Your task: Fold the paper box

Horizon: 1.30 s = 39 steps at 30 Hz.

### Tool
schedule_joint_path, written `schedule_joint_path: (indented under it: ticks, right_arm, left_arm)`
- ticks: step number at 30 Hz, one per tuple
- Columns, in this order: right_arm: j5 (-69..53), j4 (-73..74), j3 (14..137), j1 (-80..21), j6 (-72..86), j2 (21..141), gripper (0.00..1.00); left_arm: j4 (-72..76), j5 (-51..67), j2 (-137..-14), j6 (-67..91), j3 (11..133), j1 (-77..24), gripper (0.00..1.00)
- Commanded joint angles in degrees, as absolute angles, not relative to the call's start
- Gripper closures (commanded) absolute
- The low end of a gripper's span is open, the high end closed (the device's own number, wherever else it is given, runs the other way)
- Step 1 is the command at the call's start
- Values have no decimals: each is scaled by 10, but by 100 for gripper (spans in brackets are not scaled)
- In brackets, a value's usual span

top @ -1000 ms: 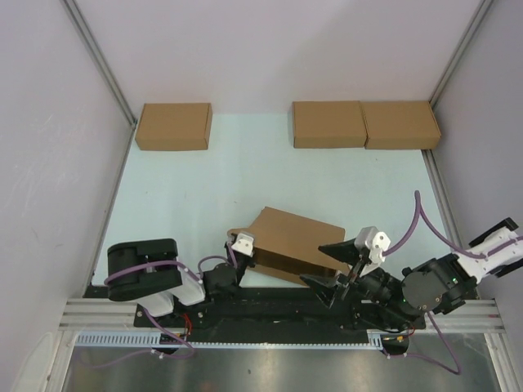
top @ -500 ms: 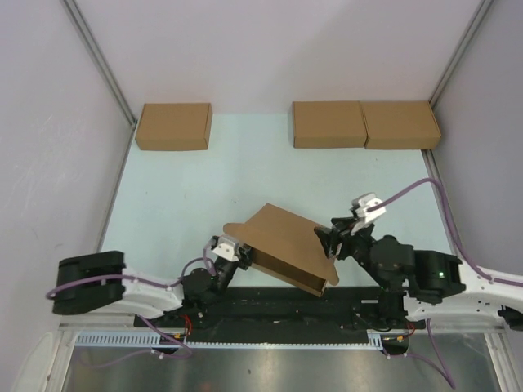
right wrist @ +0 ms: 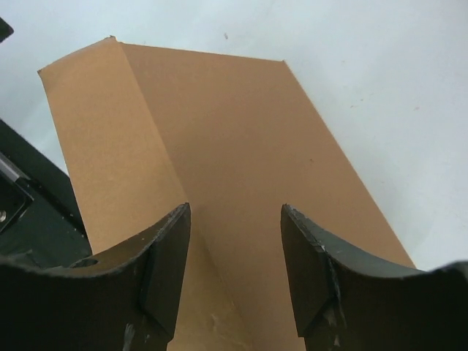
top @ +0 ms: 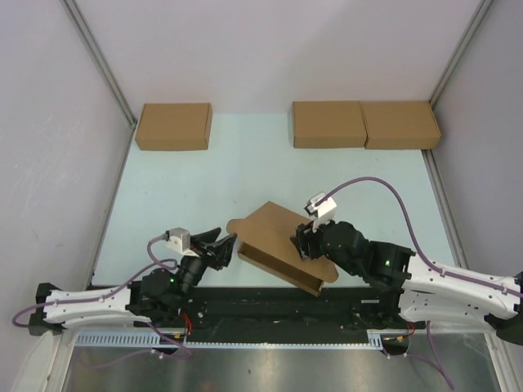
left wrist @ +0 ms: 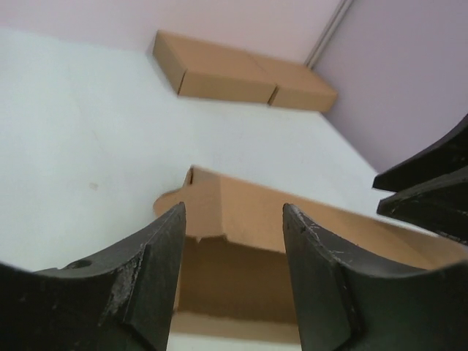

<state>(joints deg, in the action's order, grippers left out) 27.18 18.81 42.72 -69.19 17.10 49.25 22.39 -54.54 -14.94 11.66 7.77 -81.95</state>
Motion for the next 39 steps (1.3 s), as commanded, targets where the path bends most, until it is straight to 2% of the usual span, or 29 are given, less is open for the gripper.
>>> schedule_joint_path:
  ticks: [1, 7, 9, 13, 21, 34, 36, 38, 39]
  right_arm:
    - [218, 144, 404, -686, 173, 506, 43]
    - [182, 127, 357, -686, 199, 545, 43]
    - [177, 123, 336, -685, 213, 548, 43]
    - [175, 121, 310, -686, 234, 539, 43]
    - [173, 114, 268, -686, 261, 529, 43]
    - [176, 117, 233, -686, 297, 521, 44]
    - [215, 141, 242, -691, 312, 502, 41]
    - [255, 167, 253, -702, 347, 448, 34]
    - [296, 195, 265, -707, 364, 425, 27]
  left_arm:
    - [-42, -664, -103, 257, 124, -842, 39]
    - [-54, -786, -180, 320, 153, -841, 33]
    - [-45, -788, -209, 344, 162, -826, 27]
    - [-16, -708, -262, 359, 172, -758, 20]
    - [185, -507, -300, 313, 98, -674, 21]
    - [252, -411, -531, 397, 93, -654, 21]
    - [243, -410, -549, 400, 98, -647, 21]
    - [227, -408, -573, 400, 106, -643, 21]
    - [222, -407, -582, 401, 108, -641, 21]
